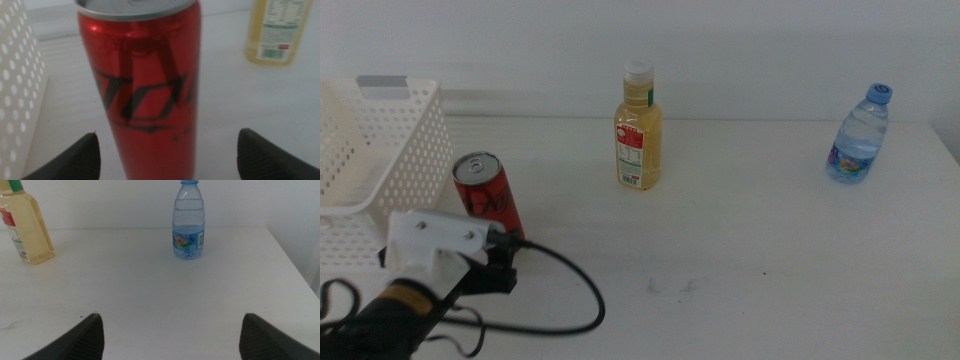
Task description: Use arms to grab the bottles and put them into the dustbin to the left of the table.
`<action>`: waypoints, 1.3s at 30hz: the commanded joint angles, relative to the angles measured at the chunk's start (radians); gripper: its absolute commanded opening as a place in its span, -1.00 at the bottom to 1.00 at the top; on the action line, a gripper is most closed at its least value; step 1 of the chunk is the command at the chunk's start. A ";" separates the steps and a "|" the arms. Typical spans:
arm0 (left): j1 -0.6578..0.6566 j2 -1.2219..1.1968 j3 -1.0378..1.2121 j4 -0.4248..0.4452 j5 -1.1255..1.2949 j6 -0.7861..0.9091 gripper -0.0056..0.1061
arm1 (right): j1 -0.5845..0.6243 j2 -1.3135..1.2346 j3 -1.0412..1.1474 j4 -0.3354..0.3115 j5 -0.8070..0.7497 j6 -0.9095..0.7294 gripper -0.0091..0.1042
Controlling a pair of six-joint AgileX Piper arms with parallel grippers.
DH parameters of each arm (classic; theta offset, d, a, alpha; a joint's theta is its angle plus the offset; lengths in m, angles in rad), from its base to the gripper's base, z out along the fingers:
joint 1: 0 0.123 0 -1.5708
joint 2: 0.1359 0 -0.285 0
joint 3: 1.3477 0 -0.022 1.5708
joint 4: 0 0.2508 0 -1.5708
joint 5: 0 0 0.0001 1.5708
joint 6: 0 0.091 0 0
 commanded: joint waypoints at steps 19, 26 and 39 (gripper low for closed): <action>-0.002 0.251 -0.273 -0.086 -0.012 -0.005 0.63 | -0.006 -0.005 0.003 -0.007 -0.010 -0.003 0.74; -0.002 0.180 -0.243 -0.092 0.096 -0.162 -0.62 | -0.006 -0.005 0.003 -0.007 -0.010 -0.003 0.74; 0.000 -0.367 -0.474 -0.051 1.261 -0.095 -0.93 | -0.006 -0.005 0.003 -0.007 -0.010 -0.003 0.74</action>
